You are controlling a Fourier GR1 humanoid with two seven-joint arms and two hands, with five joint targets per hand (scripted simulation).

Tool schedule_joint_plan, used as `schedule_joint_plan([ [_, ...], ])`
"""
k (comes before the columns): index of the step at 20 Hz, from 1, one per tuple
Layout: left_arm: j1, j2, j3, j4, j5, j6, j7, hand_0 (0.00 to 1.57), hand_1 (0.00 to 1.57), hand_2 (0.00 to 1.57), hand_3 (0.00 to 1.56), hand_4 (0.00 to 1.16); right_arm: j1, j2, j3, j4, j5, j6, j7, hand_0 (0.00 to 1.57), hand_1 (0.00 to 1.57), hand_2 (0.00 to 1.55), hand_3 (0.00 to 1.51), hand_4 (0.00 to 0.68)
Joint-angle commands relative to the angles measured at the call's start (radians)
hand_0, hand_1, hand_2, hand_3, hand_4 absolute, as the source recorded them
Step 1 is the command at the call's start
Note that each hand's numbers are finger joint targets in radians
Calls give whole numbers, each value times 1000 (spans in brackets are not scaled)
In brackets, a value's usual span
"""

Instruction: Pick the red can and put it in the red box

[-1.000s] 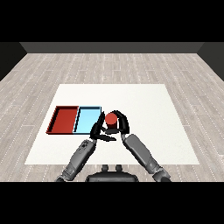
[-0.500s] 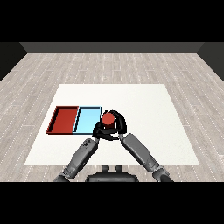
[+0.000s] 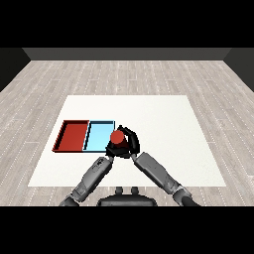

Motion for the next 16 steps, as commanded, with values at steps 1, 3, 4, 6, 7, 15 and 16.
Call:
schedule_joint_plan([
  [1, 25, -8, -42, -63, -15, 213, 64, 608, 608, 631, 0, 605, -30, 4, 29, 16, -2, -18, 22, 1474, 1474, 1450, 1367, 629],
  [3, -9, -8, -33, 54, 118, 204, -50, 1331, 1331, 1414, 1355, 949, -24, 4, -1, 48, -16, 22, -15, 1408, 1408, 1446, 1366, 627],
  [4, -22, -8, -5, -20, 57, 210, 67, 1571, 1571, 1564, 1486, 988, 22, 4, 76, -42, 16, -56, 32, 1479, 1479, 1455, 1367, 632],
  [6, -38, -8, -11, 74, 44, 214, 52, 1571, 1571, 1497, 1380, 912, -23, 4, 51, -7, -40, -34, 16, 1529, 1529, 1458, 1379, 626],
  [7, -54, -8, 29, 75, 19, 192, 76, 1530, 1530, 1472, 1370, 863, -23, 4, 104, 39, -96, -73, -55, 1523, 1523, 1463, 1384, 623],
  [15, -90, -7, -7, 130, 89, 299, -64, 1571, 1571, 1515, 1414, 958, -23, 3, 46, -44, -11, -31, 61, 1434, 1434, 1441, 1377, 618],
  [16, -105, -7, -8, 54, 55, 337, 33, 1571, 1571, 1520, 1413, 937, -90, 3, 54, 40, -107, -44, 17, 1437, 1437, 1442, 1379, 622],
])
